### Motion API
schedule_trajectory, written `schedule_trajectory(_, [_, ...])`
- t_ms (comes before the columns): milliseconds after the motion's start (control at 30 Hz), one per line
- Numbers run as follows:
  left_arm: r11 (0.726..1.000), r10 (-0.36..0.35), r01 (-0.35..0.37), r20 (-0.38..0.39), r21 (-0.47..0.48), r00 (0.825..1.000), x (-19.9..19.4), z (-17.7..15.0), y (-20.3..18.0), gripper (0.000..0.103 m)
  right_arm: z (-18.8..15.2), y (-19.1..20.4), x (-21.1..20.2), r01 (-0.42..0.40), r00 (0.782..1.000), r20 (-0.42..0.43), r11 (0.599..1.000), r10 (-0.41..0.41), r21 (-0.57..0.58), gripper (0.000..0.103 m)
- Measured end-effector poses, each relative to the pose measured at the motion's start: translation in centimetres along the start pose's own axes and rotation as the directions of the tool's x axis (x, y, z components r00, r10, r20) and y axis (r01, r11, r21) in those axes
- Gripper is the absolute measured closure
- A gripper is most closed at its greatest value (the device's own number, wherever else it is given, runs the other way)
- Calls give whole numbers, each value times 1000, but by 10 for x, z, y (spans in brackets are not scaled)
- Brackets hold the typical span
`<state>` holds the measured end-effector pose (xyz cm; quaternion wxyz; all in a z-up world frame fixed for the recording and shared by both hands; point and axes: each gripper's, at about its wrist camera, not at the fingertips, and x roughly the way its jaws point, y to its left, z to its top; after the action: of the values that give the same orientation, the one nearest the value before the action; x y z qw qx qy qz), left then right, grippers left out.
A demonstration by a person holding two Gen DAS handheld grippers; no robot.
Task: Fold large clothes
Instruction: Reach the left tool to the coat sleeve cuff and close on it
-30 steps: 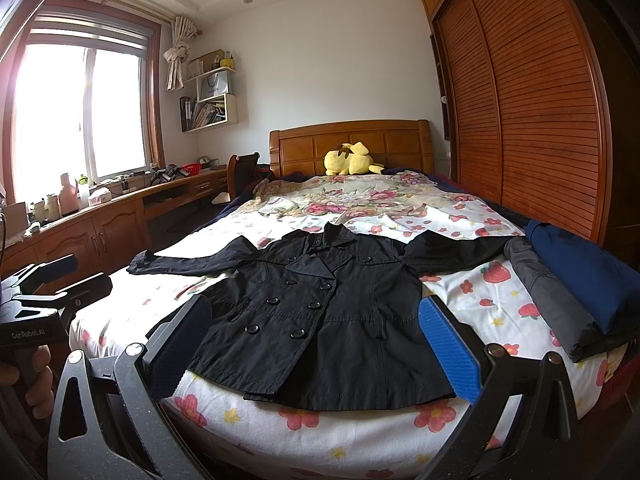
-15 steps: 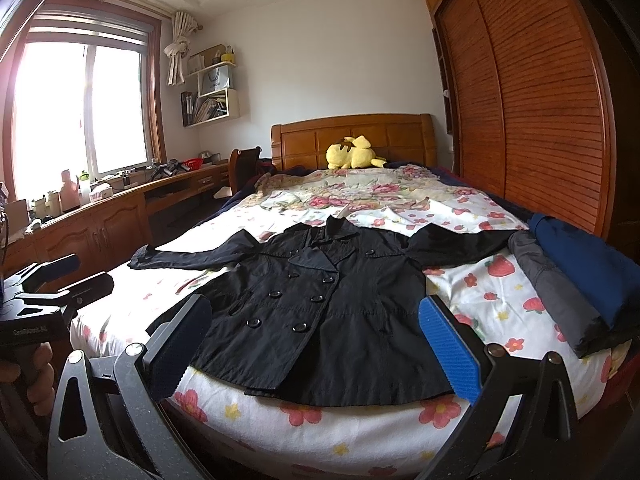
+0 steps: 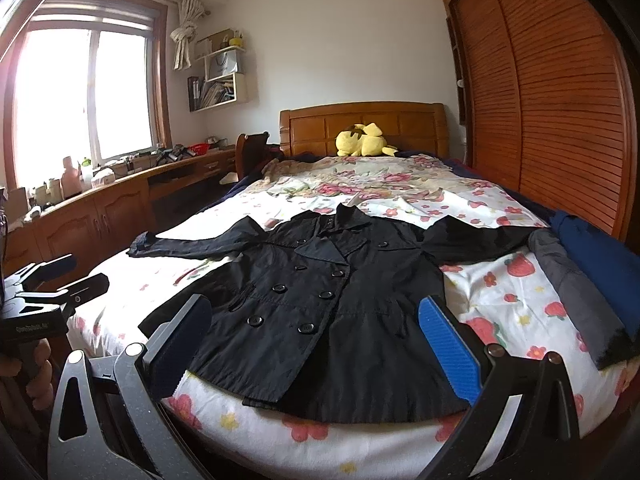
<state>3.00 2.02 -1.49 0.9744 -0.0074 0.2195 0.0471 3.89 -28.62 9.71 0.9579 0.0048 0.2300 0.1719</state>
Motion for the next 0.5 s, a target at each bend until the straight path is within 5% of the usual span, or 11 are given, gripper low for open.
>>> schedule_trajectory(500, [995,88,-92,-97,-40,991,65,-4,26,0,7,6,126,-162,985,-81,982,155,-92,0])
